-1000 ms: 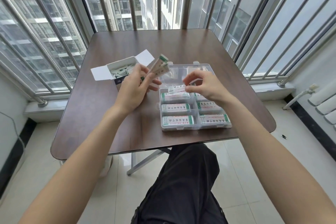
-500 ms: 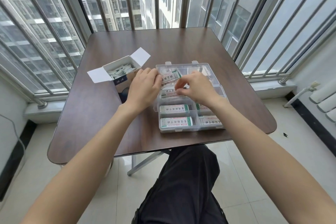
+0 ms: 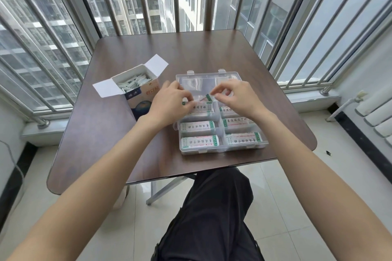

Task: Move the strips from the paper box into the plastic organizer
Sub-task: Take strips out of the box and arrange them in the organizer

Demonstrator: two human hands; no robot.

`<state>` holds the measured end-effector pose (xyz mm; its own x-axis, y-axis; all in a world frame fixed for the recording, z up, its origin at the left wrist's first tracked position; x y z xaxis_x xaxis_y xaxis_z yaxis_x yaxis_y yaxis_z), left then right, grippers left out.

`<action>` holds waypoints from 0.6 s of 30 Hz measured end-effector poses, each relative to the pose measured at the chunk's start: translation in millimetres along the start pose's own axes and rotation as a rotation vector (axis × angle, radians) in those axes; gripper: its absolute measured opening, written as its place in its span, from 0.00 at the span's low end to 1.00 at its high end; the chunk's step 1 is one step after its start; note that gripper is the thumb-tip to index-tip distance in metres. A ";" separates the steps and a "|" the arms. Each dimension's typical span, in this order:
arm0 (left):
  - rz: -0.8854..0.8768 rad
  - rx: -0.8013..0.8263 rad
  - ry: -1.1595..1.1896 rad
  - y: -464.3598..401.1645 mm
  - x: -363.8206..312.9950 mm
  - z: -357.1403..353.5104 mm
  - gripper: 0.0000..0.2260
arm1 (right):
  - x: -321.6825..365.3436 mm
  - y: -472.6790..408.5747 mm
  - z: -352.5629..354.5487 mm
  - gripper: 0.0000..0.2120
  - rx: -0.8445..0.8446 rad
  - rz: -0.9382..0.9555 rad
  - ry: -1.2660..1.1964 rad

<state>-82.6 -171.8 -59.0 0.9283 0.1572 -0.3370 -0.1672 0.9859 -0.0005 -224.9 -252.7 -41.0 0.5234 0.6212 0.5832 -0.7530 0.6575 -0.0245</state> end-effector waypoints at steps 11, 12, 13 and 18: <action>-0.085 0.022 -0.171 2.6 -9.0 9.5 0.13 | 15.5 -12.0 -21.2 0.10 0.176 0.046 0.286; -0.091 0.030 -0.187 3.6 -9.3 7.8 0.13 | 15.6 -11.5 -20.7 0.09 0.160 0.051 0.292; -0.099 0.037 -0.200 4.3 -9.7 6.5 0.13 | 15.1 -10.7 -19.7 0.09 0.142 0.057 0.298; -0.143 0.056 -0.187 5.2 -7.8 5.9 0.11 | 15.4 -2.0 -16.5 0.08 0.080 0.139 0.301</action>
<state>-88.7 -167.6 -50.9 0.9874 0.0185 -0.1575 -0.0159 0.9997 0.0180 -208.7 -237.3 -45.4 0.4992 0.8083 0.3122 -0.8480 0.5298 -0.0157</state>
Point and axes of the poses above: each hand's wrist, its own y-axis away from the middle knuckle, its own z-axis out of the back of the hand, x = y × z, the point moved 7 cm from there along -y, towards the middle knuckle, and after that the axes turned 10 degrees about x, right-handed, at the moved point
